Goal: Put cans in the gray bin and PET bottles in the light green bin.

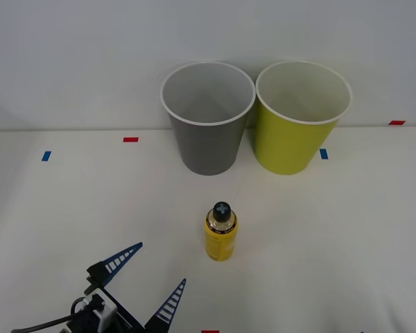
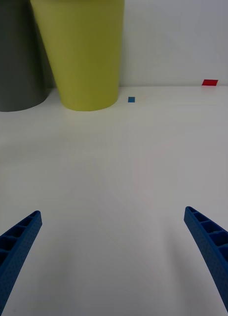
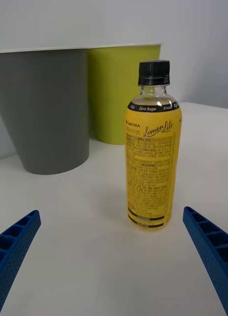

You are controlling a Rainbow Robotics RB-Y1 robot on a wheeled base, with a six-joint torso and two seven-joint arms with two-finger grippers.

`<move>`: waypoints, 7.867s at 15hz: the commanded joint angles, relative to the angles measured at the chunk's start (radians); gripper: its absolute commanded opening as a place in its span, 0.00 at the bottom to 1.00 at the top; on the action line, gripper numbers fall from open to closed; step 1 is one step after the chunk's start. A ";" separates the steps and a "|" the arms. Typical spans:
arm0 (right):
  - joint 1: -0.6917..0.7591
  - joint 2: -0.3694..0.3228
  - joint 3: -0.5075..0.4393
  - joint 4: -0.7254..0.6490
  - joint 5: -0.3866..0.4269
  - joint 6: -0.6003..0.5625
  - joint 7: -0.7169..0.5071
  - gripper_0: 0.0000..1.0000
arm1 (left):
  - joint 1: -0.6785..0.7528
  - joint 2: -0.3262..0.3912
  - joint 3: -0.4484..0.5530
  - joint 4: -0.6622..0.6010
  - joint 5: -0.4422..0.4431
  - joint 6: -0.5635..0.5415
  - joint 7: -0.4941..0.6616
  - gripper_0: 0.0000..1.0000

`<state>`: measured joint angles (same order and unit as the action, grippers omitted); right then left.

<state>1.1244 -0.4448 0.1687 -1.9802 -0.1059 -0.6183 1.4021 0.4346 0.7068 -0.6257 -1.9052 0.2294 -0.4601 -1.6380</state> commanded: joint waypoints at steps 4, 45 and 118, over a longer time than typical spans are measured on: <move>0.000 0.000 0.000 0.000 0.000 0.000 0.000 1.00 | -0.102 -0.044 -0.058 0.003 0.024 0.089 0.006 1.00; 0.000 0.000 0.000 0.000 0.000 0.000 0.000 1.00 | -0.356 -0.184 -0.037 -0.153 0.030 0.692 0.003 0.00; 0.000 0.000 0.000 0.000 0.000 0.000 0.000 1.00 | -1.485 -0.647 0.248 0.540 0.269 1.002 0.096 1.00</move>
<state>1.1244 -0.4449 0.1688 -1.9804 -0.1058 -0.6182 1.4021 -1.0513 0.0328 -0.3766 -1.3538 0.4575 0.5340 -1.5331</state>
